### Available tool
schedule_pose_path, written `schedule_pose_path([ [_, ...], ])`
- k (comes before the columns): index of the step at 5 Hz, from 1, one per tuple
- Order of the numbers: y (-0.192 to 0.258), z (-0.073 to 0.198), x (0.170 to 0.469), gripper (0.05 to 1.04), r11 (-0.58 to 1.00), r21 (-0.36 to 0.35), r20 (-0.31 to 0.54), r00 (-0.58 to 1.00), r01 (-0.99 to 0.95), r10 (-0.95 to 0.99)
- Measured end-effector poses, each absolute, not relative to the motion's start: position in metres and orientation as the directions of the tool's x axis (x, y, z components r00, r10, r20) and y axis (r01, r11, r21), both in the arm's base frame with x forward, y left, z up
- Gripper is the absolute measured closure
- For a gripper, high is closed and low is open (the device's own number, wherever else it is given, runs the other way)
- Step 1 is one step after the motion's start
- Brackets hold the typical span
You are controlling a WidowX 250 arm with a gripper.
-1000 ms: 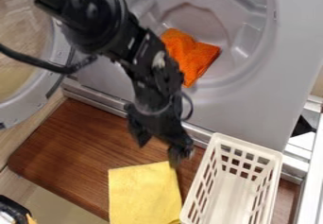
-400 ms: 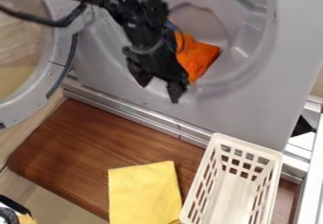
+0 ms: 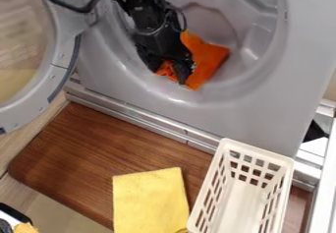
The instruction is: Put the orange cloth in the white cloth
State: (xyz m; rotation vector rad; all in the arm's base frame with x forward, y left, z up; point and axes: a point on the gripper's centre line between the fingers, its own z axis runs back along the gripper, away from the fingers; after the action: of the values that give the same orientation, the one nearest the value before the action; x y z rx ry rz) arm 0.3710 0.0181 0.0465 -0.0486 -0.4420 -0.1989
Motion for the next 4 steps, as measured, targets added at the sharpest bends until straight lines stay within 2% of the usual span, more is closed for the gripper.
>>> schedule_pose_path([
  [1, 0.02, 0.045, 0.384, 0.136, 0.978, 0.009, 0.446, 0.874, 0.21, -0.192],
  [2, 0.022, 0.04, 0.392, 0.427, 0.974, 0.062, 0.481, 0.849, 0.217, -0.22],
  [3, 0.016, 0.037, 0.387, 0.725, 0.974, 0.086, 0.438, 0.87, 0.209, -0.225],
  [4, 0.008, 0.036, 0.384, 0.923, 0.971, 0.103, 0.402, 0.883, 0.218, -0.241],
])
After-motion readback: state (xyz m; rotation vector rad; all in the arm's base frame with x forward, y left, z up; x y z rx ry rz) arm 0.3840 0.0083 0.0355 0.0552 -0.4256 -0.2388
